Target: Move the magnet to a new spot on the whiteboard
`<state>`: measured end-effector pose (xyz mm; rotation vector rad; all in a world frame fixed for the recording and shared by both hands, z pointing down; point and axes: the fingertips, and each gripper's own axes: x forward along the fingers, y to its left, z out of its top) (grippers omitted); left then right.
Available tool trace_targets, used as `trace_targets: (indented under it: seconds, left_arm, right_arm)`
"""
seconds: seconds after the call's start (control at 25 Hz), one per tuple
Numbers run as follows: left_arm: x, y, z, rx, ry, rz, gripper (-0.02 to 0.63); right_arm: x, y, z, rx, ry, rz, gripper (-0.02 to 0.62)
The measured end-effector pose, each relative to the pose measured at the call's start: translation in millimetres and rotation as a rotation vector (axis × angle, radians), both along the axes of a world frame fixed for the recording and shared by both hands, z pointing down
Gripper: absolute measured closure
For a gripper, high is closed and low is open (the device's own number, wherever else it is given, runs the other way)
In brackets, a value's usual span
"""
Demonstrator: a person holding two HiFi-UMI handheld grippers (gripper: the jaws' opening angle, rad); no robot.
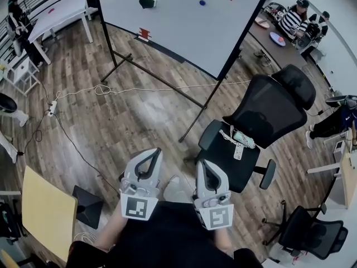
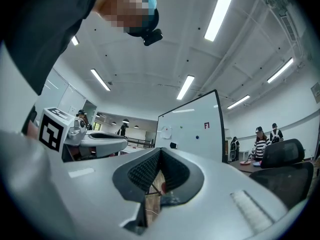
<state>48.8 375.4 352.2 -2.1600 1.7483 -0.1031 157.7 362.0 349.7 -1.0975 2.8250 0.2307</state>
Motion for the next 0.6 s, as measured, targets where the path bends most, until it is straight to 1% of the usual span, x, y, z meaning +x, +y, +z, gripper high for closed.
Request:
trace_targets:
  seconds: [0.2, 0.4, 0.6]
  left_arm:
    - [11.9, -43.8, -3.0, -0.002, -0.003, -0.025, 0.604]
    - [22.4, -83.9, -10.4, 0.013, 0.007, -0.054, 0.604]
    - [26.5, -106.0, -11.9, 0.005, -0.003, -0.088, 0.604]
  right_arm:
    - [10.9, -45.7, -0.7, 0.015, 0.017, -0.031, 0.597]
    - [22.6, -89.4, -0.4, 0.012, 0.022, -0.063, 0.597]
    - [25.4, -117.7, -4.1, 0.010, 0.008, -0.090, 0.597]
